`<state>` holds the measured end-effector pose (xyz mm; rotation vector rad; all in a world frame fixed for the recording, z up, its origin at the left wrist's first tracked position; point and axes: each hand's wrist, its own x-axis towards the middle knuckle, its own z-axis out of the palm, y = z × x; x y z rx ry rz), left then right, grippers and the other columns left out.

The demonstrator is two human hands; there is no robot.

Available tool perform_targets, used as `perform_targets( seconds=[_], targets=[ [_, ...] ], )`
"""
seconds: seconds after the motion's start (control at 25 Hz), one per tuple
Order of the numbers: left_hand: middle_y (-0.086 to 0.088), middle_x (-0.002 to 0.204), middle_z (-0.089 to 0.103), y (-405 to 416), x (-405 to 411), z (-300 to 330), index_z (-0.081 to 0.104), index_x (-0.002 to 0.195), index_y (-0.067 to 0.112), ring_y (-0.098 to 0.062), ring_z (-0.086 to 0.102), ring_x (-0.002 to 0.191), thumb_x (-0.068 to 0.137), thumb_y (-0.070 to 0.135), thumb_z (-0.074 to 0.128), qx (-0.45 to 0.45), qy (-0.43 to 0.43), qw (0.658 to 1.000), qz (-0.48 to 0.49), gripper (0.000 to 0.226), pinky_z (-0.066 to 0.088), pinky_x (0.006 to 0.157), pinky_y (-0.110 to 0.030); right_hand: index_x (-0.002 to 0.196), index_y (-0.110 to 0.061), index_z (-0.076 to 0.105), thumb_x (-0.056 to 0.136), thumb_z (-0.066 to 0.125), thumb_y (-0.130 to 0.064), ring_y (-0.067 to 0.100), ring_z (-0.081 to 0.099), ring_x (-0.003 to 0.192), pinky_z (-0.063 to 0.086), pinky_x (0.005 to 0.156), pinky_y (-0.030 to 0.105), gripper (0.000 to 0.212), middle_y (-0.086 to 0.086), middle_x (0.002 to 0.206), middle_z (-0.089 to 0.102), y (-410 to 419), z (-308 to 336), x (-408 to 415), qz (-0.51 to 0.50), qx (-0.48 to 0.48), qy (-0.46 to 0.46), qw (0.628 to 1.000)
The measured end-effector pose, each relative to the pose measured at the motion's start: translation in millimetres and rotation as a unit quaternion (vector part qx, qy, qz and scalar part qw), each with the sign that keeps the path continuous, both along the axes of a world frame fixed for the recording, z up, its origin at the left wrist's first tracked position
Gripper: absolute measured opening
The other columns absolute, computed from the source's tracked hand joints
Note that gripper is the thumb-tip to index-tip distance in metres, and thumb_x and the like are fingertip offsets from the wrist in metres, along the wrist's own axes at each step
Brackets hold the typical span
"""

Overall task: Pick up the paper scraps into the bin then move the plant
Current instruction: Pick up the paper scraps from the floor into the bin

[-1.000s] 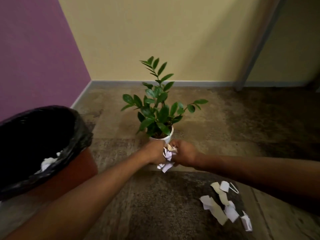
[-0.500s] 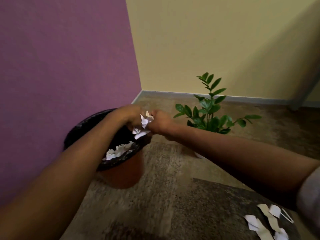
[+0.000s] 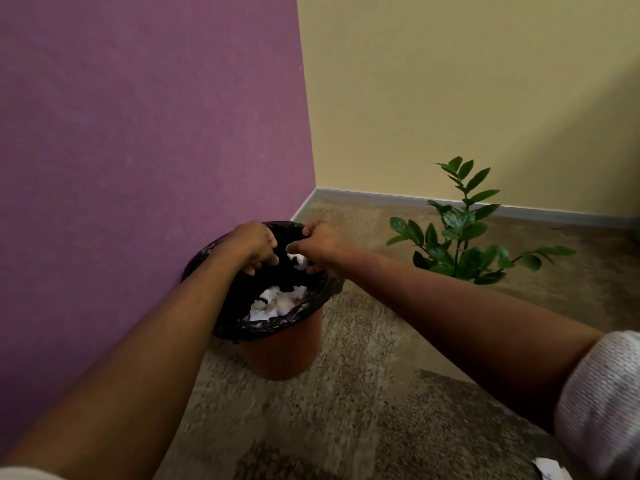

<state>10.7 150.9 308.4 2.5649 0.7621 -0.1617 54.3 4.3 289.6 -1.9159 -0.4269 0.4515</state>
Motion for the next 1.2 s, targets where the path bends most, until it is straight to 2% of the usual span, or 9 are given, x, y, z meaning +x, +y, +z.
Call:
perform_targets(
  seconds=[0.16, 0.32, 0.48, 0.56, 0.64, 0.8, 0.96, 1.08, 1.2],
  targets=[
    [-0.005, 0.079, 0.068, -14.3, 9.4, 3.7, 0.065, 0.086, 0.026, -0.018, 0.070, 0.067, 0.078, 0.013, 0.079, 0.010, -0.025, 0.999, -0.027, 0.020, 0.056, 0.049, -0.027, 0.093, -0.016, 0.048, 0.081, 0.072, -0.015, 0.026, 0.063, 0.080, 0.060, 0.074, 0.051, 0.026, 0.014, 0.098, 0.059, -10.8, 5.8, 3.8, -0.001, 0.032, 0.024, 0.999],
    [0.000, 0.067, 0.069, -44.4, 18.9, 7.4, 0.072, 0.083, 0.025, -0.016, 0.068, 0.058, 0.081, 0.020, 0.074, 0.043, -0.060, 0.994, -0.082, 0.006, 0.056, 0.053, -0.026, 0.087, -0.017, 0.050, 0.083, 0.071, -0.013, 0.018, 0.058, 0.070, 0.059, 0.073, 0.045, 0.022, 0.009, 0.089, 0.059, -33.6, 13.4, 9.4, -0.003, 0.069, 0.008, 0.998],
    [0.005, 0.070, 0.066, -87.3, 28.8, 8.4, 0.071, 0.073, 0.025, -0.012, 0.062, 0.062, 0.080, 0.021, 0.072, 0.075, -0.092, 0.984, -0.133, 0.009, 0.048, 0.056, -0.024, 0.096, -0.010, 0.055, 0.085, 0.066, -0.010, 0.018, 0.060, 0.074, 0.058, 0.067, 0.039, 0.016, 0.009, 0.086, 0.062, -72.6, 9.0, 14.7, -0.014, 0.073, -0.030, 0.997],
    [0.007, 0.067, 0.064, -111.5, 34.1, 4.2, 0.067, 0.065, 0.023, -0.011, 0.061, 0.064, 0.080, 0.022, 0.073, 0.070, -0.097, 0.980, -0.156, 0.016, 0.044, 0.055, -0.024, 0.098, -0.008, 0.058, 0.086, 0.064, -0.009, 0.017, 0.062, 0.074, 0.057, 0.060, 0.032, 0.014, 0.007, 0.085, 0.064, -101.2, 0.7, 19.6, -0.030, 0.042, -0.062, 0.997],
    [0.003, 0.071, 0.068, -135.4, 38.1, -4.8, 0.068, 0.068, 0.021, -0.015, 0.065, 0.069, 0.081, 0.027, 0.071, 0.063, -0.087, 0.977, -0.185, 0.015, 0.052, 0.062, -0.029, 0.095, -0.010, 0.060, 0.086, 0.062, -0.009, 0.015, 0.061, 0.069, 0.055, 0.057, 0.029, 0.009, 0.003, 0.081, 0.063, -132.7, -10.0, 24.0, -0.040, 0.005, -0.127, 0.991],
    [0.003, 0.082, 0.071, -181.5, 46.2, -31.9, 0.070, 0.075, 0.022, -0.017, 0.066, 0.077, 0.081, 0.029, 0.070, 0.066, -0.067, 0.965, -0.245, 0.008, 0.057, 0.075, -0.034, 0.084, -0.012, 0.062, 0.085, 0.058, -0.009, 0.013, 0.063, 0.069, 0.050, 0.064, 0.022, 0.005, 0.001, 0.078, 0.066, -197.4, -40.9, 26.6, -0.048, -0.067, -0.215, 0.973],
    [-0.001, 0.083, 0.071, -224.5, 52.5, -69.8, 0.072, 0.078, 0.020, -0.020, 0.066, 0.078, 0.083, 0.026, 0.068, 0.039, -0.044, 0.956, -0.288, 0.009, 0.057, 0.074, -0.037, 0.079, -0.020, 0.059, 0.084, 0.060, -0.011, 0.008, 0.059, 0.068, 0.038, 0.054, 0.006, 0.010, -0.007, 0.074, 0.062, -266.7, -88.7, 27.6, -0.042, -0.160, -0.174, 0.971],
    [-0.004, 0.089, 0.071, -258.6, 55.0, -106.6, 0.070, 0.081, 0.020, -0.024, 0.066, 0.083, 0.085, 0.025, 0.063, 0.016, -0.024, 0.947, -0.321, 0.010, 0.057, 0.074, -0.040, 0.084, -0.021, 0.057, 0.079, 0.066, -0.011, 0.011, 0.055, 0.068, 0.042, 0.060, 0.021, 0.014, -0.006, 0.079, 0.060, -318.4, -121.5, 30.9, -0.026, -0.241, -0.113, 0.964],
    [-0.007, 0.106, 0.067, -278.8, 56.2, -148.4, 0.067, 0.095, 0.019, -0.028, 0.064, 0.096, 0.086, 0.026, 0.060, 0.039, 0.015, 0.939, -0.341, 0.013, 0.055, 0.082, -0.040, 0.095, -0.019, 0.057, 0.077, 0.072, -0.014, 0.014, 0.056, 0.080, 0.044, 0.066, 0.023, 0.024, 0.001, 0.095, 0.061, -369.7, -148.7, 32.7, -0.026, -0.313, -0.063, 0.947]
  ],
)
